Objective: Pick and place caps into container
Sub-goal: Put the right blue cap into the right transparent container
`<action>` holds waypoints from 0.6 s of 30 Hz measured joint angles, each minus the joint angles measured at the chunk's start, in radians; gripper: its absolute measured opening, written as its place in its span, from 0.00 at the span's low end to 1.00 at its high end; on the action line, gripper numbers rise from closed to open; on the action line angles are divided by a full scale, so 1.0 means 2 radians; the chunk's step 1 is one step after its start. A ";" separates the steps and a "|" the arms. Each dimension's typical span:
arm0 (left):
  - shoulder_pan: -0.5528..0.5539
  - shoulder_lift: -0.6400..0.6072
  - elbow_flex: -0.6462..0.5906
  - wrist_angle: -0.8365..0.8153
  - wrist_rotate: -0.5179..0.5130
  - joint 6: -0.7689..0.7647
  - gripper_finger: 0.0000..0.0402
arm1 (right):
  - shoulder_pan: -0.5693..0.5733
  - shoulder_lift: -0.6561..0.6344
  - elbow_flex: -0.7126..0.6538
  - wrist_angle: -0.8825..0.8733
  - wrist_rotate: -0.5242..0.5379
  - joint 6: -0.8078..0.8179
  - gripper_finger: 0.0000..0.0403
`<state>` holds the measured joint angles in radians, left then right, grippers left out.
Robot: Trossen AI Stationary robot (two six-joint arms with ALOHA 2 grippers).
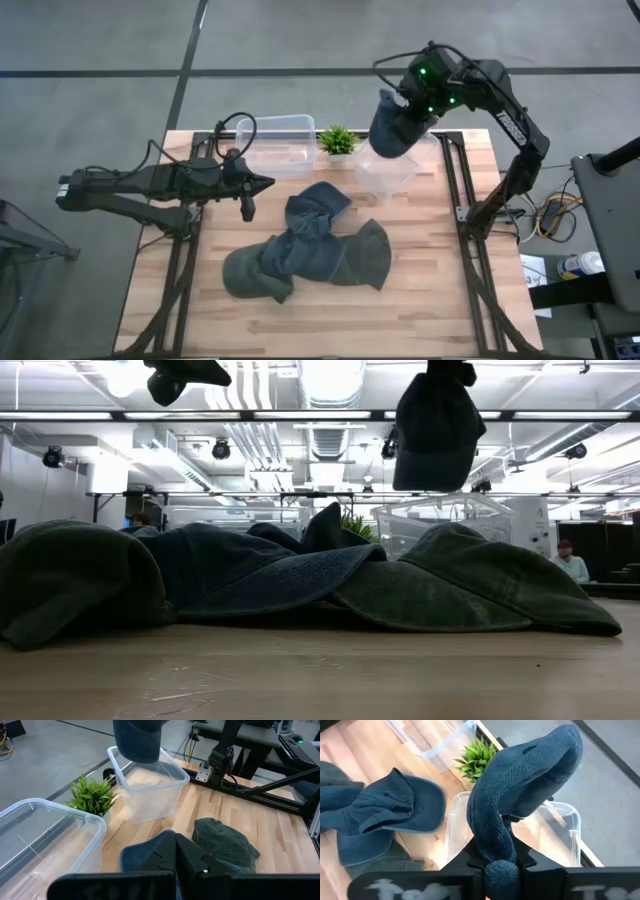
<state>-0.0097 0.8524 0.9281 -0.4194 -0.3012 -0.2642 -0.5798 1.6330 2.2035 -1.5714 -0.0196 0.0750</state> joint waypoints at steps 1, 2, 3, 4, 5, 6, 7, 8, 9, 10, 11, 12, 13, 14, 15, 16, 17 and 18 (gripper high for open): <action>0.000 0.000 0.000 0.000 0.000 0.000 0.00 | -0.001 0.001 -0.002 0.000 0.000 0.000 0.07; 0.000 0.000 0.000 0.000 0.000 0.000 0.00 | -0.002 0.002 -0.004 0.000 0.000 0.002 0.07; 0.000 0.000 0.000 0.000 0.000 0.000 0.00 | -0.002 0.002 -0.008 0.000 -0.001 0.003 0.07; 0.000 0.000 0.000 0.000 0.000 0.000 0.00 | -0.002 0.002 -0.012 0.000 -0.001 0.004 0.07; 0.000 0.000 0.000 0.000 0.000 0.000 0.00 | -0.002 0.002 -0.018 0.000 0.000 0.004 0.07; 0.000 0.000 0.000 0.000 0.000 0.000 0.00 | -0.002 0.002 -0.025 0.000 0.001 0.006 0.07; 0.000 0.000 0.000 0.000 0.000 0.000 0.00 | -0.002 0.002 -0.034 0.000 0.006 0.006 0.07; 0.000 0.000 0.000 0.000 0.000 0.000 0.00 | -0.002 0.001 -0.044 0.000 0.011 0.006 0.07; 0.000 0.000 0.000 0.000 0.000 0.000 0.00 | -0.002 0.001 -0.053 0.000 0.013 0.005 0.07; 0.000 0.000 0.000 0.000 0.000 0.000 0.00 | -0.002 0.000 -0.063 0.000 0.017 0.004 0.07; 0.000 0.000 0.000 0.000 0.000 0.000 0.00 | -0.002 0.000 -0.071 0.000 0.024 0.004 0.07; 0.000 0.000 0.000 0.000 0.000 0.000 0.00 | -0.002 -0.001 -0.080 0.000 0.027 0.004 0.07; 0.000 0.000 0.000 0.000 0.000 0.001 0.00 | -0.004 -0.001 -0.087 0.000 0.027 0.004 0.07; 0.000 0.000 0.000 0.000 0.000 0.003 0.00 | -0.005 -0.001 -0.095 0.003 0.027 0.004 0.07; 0.000 0.000 0.000 0.000 0.000 0.005 0.00 | -0.005 0.000 -0.102 0.008 0.028 0.003 0.07; 0.000 0.000 0.000 0.000 -0.002 0.007 0.00 | -0.005 0.001 -0.110 0.011 0.029 0.005 0.07; 0.000 0.000 0.000 0.000 -0.002 0.010 0.00 | -0.005 0.001 -0.118 0.015 0.029 0.010 0.07; 0.000 0.000 0.000 0.000 -0.002 0.012 0.00 | -0.005 0.001 -0.126 0.019 0.029 0.014 0.07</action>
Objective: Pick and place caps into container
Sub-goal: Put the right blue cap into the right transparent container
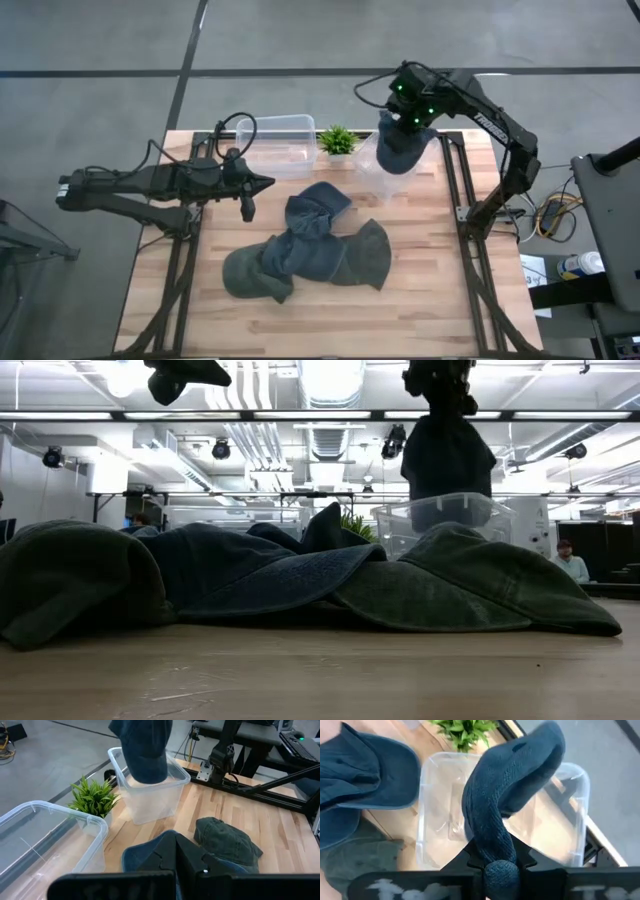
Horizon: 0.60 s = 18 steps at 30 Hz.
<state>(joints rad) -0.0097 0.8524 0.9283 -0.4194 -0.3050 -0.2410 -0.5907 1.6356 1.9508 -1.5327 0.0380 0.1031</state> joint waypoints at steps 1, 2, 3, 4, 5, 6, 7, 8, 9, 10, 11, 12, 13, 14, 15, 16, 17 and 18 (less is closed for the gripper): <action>0.000 0.000 0.000 0.000 0.000 0.001 0.00 | 0.000 0.000 -0.008 0.005 0.000 0.003 0.07; 0.000 0.000 0.000 0.000 0.000 0.001 0.00 | 0.000 0.000 -0.016 0.011 0.000 0.006 0.07; 0.000 0.000 0.000 0.000 0.000 0.002 0.00 | 0.000 0.000 -0.024 0.015 0.000 0.011 0.07; 0.000 0.000 0.000 0.000 0.000 0.002 0.00 | 0.000 0.000 -0.031 0.019 0.000 0.016 0.07; 0.000 0.000 0.000 0.000 0.000 0.002 0.00 | 0.000 0.000 -0.038 0.025 0.000 0.023 0.07; 0.000 0.000 0.000 0.000 0.000 0.002 0.00 | 0.000 0.000 -0.045 0.033 0.000 0.029 0.07; 0.000 0.000 0.000 0.000 0.000 0.002 0.00 | 0.000 0.000 -0.053 0.040 0.000 0.036 0.07; 0.000 0.000 0.000 0.000 0.000 0.002 0.00 | 0.000 -0.001 -0.060 0.047 0.000 0.043 0.07; 0.000 0.000 0.000 0.000 0.000 0.002 0.00 | 0.000 -0.002 -0.067 0.054 -0.001 0.052 0.07; 0.000 0.000 0.000 0.000 0.000 0.002 0.00 | 0.000 -0.002 -0.073 0.061 -0.003 0.061 0.07; 0.000 0.000 0.000 0.000 0.000 0.002 0.00 | 0.000 -0.002 -0.080 0.069 -0.004 0.068 0.07; 0.000 0.000 0.000 0.000 0.000 0.002 0.00 | 0.000 -0.002 -0.085 0.073 -0.005 0.075 0.07; 0.000 0.000 0.000 0.000 0.000 0.002 0.00 | 0.000 -0.002 -0.089 0.076 -0.005 0.080 0.07; 0.000 0.000 0.000 0.000 0.000 0.002 0.00 | 0.000 -0.002 -0.093 0.079 -0.006 0.087 0.07; 0.000 0.000 0.000 0.000 0.000 0.002 0.00 | 0.000 -0.002 -0.096 0.081 -0.007 0.092 0.07; 0.000 0.000 0.000 0.000 0.000 0.002 0.00 | 0.000 -0.002 -0.099 0.082 -0.008 0.096 0.07; 0.000 0.000 0.000 0.000 0.000 0.002 0.00 | -0.001 -0.002 -0.101 0.082 -0.009 0.100 0.07; 0.000 0.000 0.000 0.000 0.000 0.001 0.00 | -0.001 -0.002 -0.103 0.082 -0.010 0.104 0.07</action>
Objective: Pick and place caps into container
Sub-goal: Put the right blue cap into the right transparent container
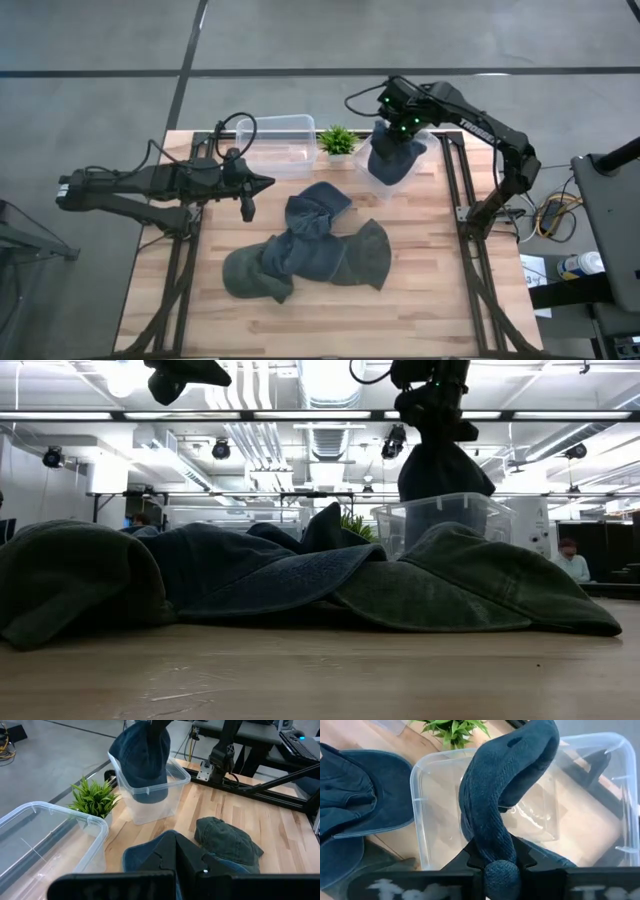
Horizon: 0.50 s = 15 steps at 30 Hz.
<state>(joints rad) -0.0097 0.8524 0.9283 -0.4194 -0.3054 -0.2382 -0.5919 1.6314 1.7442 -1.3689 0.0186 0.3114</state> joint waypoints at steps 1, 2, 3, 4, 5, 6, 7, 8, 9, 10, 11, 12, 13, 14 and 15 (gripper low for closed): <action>0.000 0.000 0.000 0.000 0.000 0.000 0.00 | 0.000 0.000 -0.001 0.000 0.000 0.005 0.07; 0.000 0.000 0.000 0.000 0.000 0.000 0.00 | 0.000 0.000 -0.003 0.000 0.000 0.010 0.07; 0.000 0.000 0.000 0.000 0.000 0.000 0.00 | 0.000 0.000 -0.004 0.000 0.000 0.014 0.07; 0.000 0.000 0.000 0.000 0.000 0.000 0.00 | 0.000 0.000 -0.006 0.001 0.000 0.017 0.07; 0.000 0.000 0.000 0.000 0.000 0.000 0.00 | 0.000 -0.001 -0.007 0.004 0.000 0.021 0.07; 0.000 0.000 0.000 0.000 -0.001 0.000 0.00 | 0.000 -0.001 -0.009 0.009 0.000 0.024 0.07; 0.000 0.000 0.000 0.000 -0.001 0.000 0.00 | 0.000 -0.001 -0.012 0.014 0.000 0.026 0.07; 0.000 0.000 0.000 0.000 -0.001 0.000 0.00 | 0.000 -0.001 -0.016 0.021 0.000 0.028 0.07; 0.000 0.000 0.000 0.000 -0.001 0.000 0.00 | 0.000 -0.001 -0.020 0.027 -0.001 0.029 0.07; 0.000 0.000 0.000 0.000 -0.001 0.000 0.00 | 0.000 -0.001 -0.025 0.034 -0.002 0.033 0.07; 0.000 0.000 0.000 0.000 -0.001 0.000 0.00 | 0.000 -0.001 -0.031 0.039 -0.006 0.038 0.07; 0.000 0.000 0.000 0.000 -0.001 0.000 0.00 | 0.000 -0.001 -0.036 0.044 -0.012 0.040 0.07; 0.000 0.000 0.000 0.000 -0.001 0.000 0.00 | 0.000 -0.001 -0.041 0.052 -0.019 0.040 0.07; 0.000 0.000 0.000 0.000 -0.001 0.000 0.00 | 0.000 -0.001 -0.047 0.058 -0.022 0.039 0.07; 0.000 0.000 0.000 0.000 -0.002 0.000 0.00 | 0.000 -0.001 -0.052 0.063 -0.023 0.039 0.07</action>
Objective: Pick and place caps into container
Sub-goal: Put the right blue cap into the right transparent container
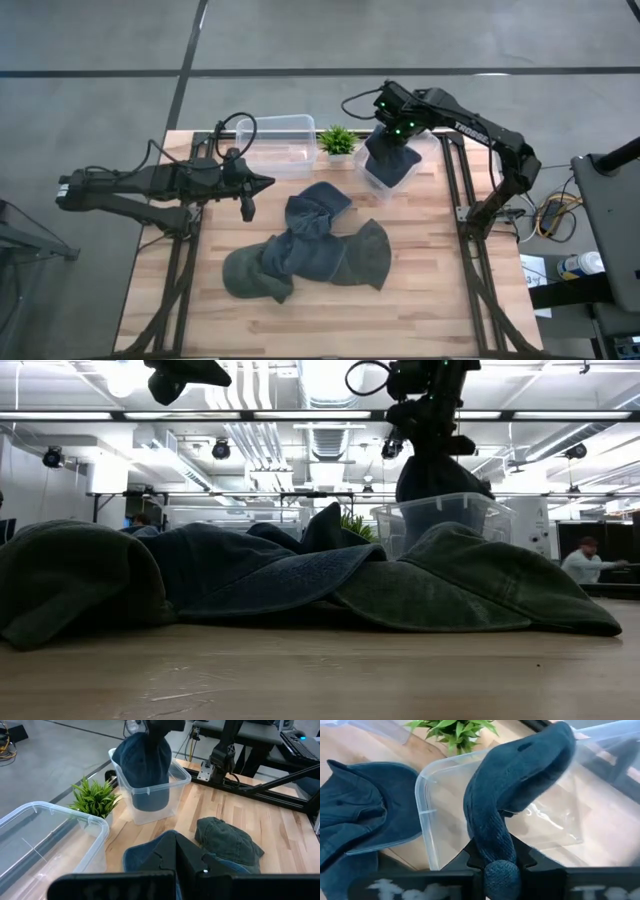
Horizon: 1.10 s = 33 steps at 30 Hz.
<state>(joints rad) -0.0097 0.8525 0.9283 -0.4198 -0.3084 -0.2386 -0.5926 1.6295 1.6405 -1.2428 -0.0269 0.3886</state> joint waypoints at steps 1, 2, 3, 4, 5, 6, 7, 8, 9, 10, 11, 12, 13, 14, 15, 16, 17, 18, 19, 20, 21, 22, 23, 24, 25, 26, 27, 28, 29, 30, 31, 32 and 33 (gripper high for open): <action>0.000 0.000 0.000 0.000 0.000 0.000 0.00 | -0.001 0.000 -0.005 0.004 0.000 0.000 0.07; 0.000 0.000 0.000 0.000 0.000 0.000 0.00 | -0.002 0.000 -0.012 0.008 -0.002 0.001 0.07; 0.000 0.000 0.000 0.000 0.000 0.000 0.00 | -0.003 0.000 -0.018 0.014 -0.004 0.002 0.07; 0.000 0.000 0.000 0.000 0.000 0.000 0.00 | -0.004 0.000 -0.023 0.017 -0.005 0.002 0.07; 0.000 0.000 0.000 0.000 0.000 0.000 0.00 | -0.004 0.000 -0.028 0.017 -0.005 0.002 0.07; 0.000 0.000 0.000 0.000 0.000 0.000 0.00 | -0.005 0.000 -0.033 0.017 -0.005 0.002 0.07; 0.000 0.000 0.000 0.000 0.000 0.000 0.00 | -0.005 0.000 -0.038 0.020 -0.005 0.001 0.07; 0.000 0.000 0.000 0.000 0.000 0.000 0.00 | -0.006 -0.001 -0.043 0.023 -0.006 0.001 0.07; 0.000 0.000 0.000 0.000 0.000 0.000 0.00 | -0.008 -0.001 -0.049 0.025 -0.006 -0.001 0.07; 0.000 0.000 0.000 0.000 0.000 0.000 0.00 | -0.011 -0.002 -0.055 0.025 -0.010 -0.003 0.07; 0.000 0.000 0.000 0.000 0.000 0.000 0.00 | -0.014 -0.002 -0.059 0.025 -0.017 -0.006 0.07; 0.000 0.000 0.000 0.000 0.000 0.000 0.00 | -0.018 -0.003 -0.064 0.026 -0.025 -0.010 0.07; 0.000 0.000 0.000 0.000 0.000 0.000 0.00 | -0.021 -0.003 -0.068 0.026 -0.029 -0.015 0.07; 0.000 0.000 0.000 0.000 0.000 0.000 0.00 | -0.023 -0.004 -0.072 0.027 -0.029 -0.019 0.07; 0.000 0.000 0.000 0.000 0.000 0.000 0.00 | -0.024 -0.004 -0.075 0.029 -0.030 -0.023 0.07; 0.000 0.000 0.000 0.000 0.000 0.000 0.00 | -0.025 -0.004 -0.079 0.033 -0.035 -0.026 0.07; 0.000 0.000 0.000 0.000 0.000 0.000 0.00 | -0.026 -0.005 -0.083 0.039 -0.046 -0.028 0.07; 0.000 0.000 0.000 0.000 0.000 0.000 0.00 | -0.027 -0.006 -0.087 0.047 -0.058 -0.031 0.07; 0.000 0.000 0.000 0.000 0.000 0.000 0.00 | -0.028 -0.008 -0.090 0.055 -0.069 -0.032 0.07; 0.000 0.000 0.000 0.000 0.000 0.000 0.00 | -0.028 -0.010 -0.092 0.061 -0.073 -0.033 0.07; 0.000 0.000 0.000 0.000 0.000 0.000 0.00 | -0.030 -0.012 -0.094 0.064 -0.072 -0.034 0.07; 0.000 0.000 0.000 0.000 0.000 0.000 0.00 | -0.032 -0.013 -0.095 0.064 -0.066 -0.035 0.07; 0.000 0.000 0.000 0.000 0.000 0.000 0.00 | -0.034 -0.013 -0.095 0.063 -0.057 -0.037 0.07; 0.000 0.000 0.000 0.000 0.000 0.000 0.00 | -0.037 -0.013 -0.096 0.063 -0.047 -0.038 0.07; 0.000 0.000 0.000 0.000 0.000 0.000 0.00 | -0.041 -0.013 -0.096 0.062 -0.038 -0.039 0.07; 0.000 0.000 0.000 0.000 0.000 0.000 0.00 | -0.045 -0.013 -0.096 0.062 -0.034 -0.039 0.07; 0.000 0.000 0.000 0.000 0.000 0.000 0.00 | -0.048 -0.013 -0.096 0.062 -0.031 -0.039 0.07; 0.000 0.000 0.000 0.000 0.000 0.000 0.00 | -0.051 -0.013 -0.096 0.062 -0.028 -0.039 0.07; 0.000 0.000 0.000 0.000 0.000 0.000 0.00 | -0.054 -0.013 -0.096 0.062 -0.028 -0.039 0.07; 0.000 0.000 0.000 0.000 0.000 0.000 0.00 | -0.056 -0.013 -0.096 0.062 -0.027 -0.039 0.07; 0.000 0.000 0.000 0.000 0.000 0.000 0.00 | -0.058 -0.013 -0.096 0.061 -0.026 -0.039 0.07; 0.000 0.000 0.000 0.000 0.000 0.000 0.00 | -0.060 -0.013 -0.096 0.061 -0.026 -0.039 0.07; 0.000 0.000 0.000 0.000 0.000 0.000 0.00 | -0.062 -0.013 -0.097 0.062 -0.026 -0.039 0.07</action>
<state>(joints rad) -0.0097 0.8528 0.9283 -0.4198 -0.3088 -0.2386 -0.7161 1.6035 1.4456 -1.1197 -0.0784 0.3103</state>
